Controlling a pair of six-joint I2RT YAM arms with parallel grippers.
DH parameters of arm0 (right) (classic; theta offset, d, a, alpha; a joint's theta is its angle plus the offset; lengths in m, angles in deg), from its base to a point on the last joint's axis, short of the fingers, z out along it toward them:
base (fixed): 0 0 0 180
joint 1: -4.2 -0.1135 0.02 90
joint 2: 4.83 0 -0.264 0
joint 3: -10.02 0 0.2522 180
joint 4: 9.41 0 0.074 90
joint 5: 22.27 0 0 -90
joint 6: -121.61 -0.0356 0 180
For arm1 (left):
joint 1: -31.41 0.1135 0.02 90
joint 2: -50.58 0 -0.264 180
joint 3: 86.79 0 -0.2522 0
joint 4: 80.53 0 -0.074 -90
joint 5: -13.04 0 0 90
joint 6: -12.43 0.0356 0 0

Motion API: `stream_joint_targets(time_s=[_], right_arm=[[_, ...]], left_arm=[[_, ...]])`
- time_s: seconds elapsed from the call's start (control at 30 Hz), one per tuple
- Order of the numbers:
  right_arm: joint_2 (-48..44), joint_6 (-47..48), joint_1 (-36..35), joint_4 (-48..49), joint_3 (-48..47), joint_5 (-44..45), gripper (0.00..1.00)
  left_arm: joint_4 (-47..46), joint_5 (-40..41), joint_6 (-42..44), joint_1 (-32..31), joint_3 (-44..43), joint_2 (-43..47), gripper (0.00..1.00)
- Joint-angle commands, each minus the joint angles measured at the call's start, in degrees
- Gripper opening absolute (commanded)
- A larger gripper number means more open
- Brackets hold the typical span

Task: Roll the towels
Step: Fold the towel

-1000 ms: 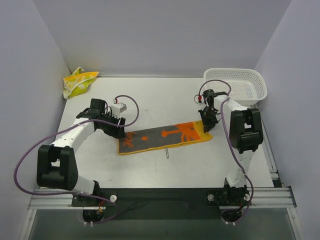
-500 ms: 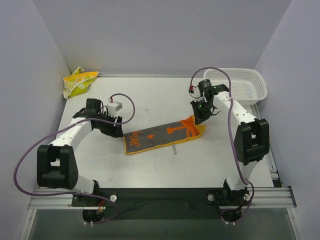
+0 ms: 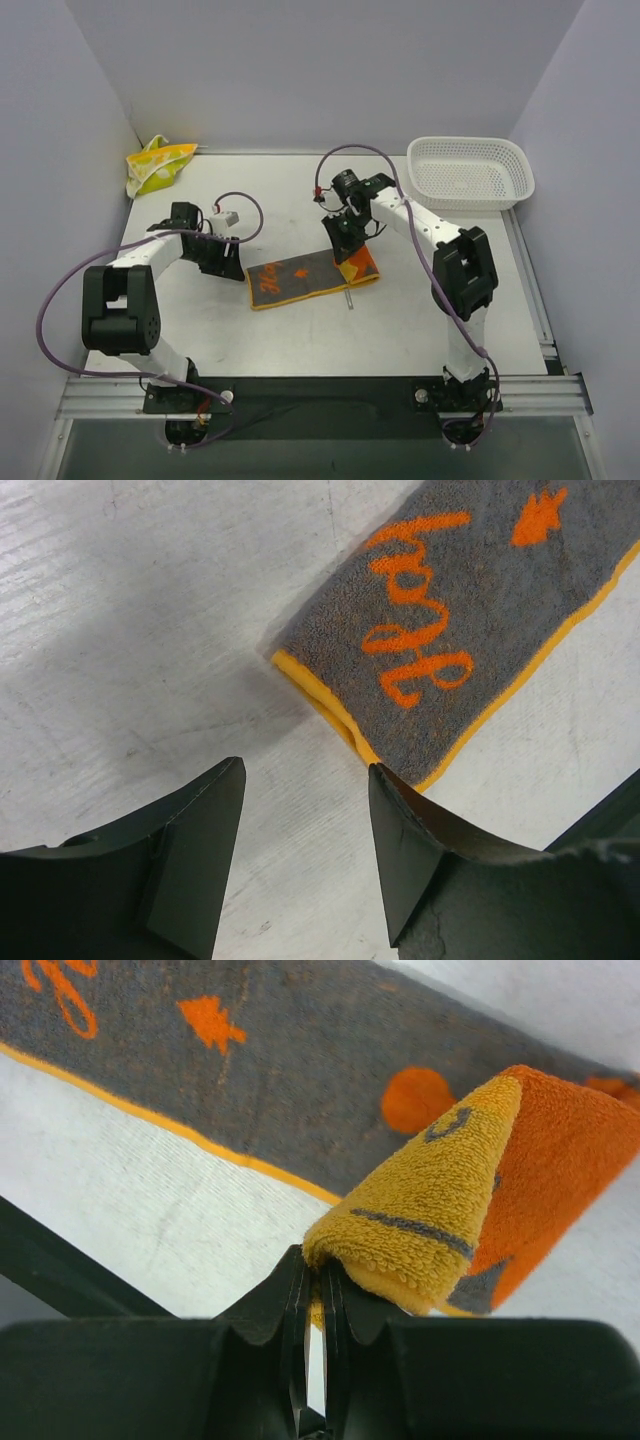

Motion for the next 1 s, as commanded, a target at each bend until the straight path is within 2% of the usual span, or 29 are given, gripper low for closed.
stream_joint_targets(time_s=[0.0,0.77,0.83,0.9,0.97], right_arm=[[3.32,-1.99,-1.98,-2.22,-3.36,-1.36,0.00],[11.59,-4.19,-5.24,-1.34,-9.26,-2.76,0.00],[11.51,-3.93,-5.41,-1.34,-8.82,-3.73,0.07],[10.89,-3.66,-5.50,-1.43,-8.38,-5.57,0.24],[8.62,-2.79,-4.72,-1.43,-7.59,-6.28,0.34]], left_arm=[[0.33,-2.57,-0.62,0.07,-1.66,-0.98,0.63],[0.33,-2.57,-0.54,-0.01,-1.58,0.60,0.63],[0.41,-2.75,-0.54,0.08,-1.58,0.87,0.63],[0.76,-3.01,-0.63,0.08,-1.58,1.48,0.63],[0.94,-3.98,-0.54,-0.01,-1.58,2.01,0.63]])
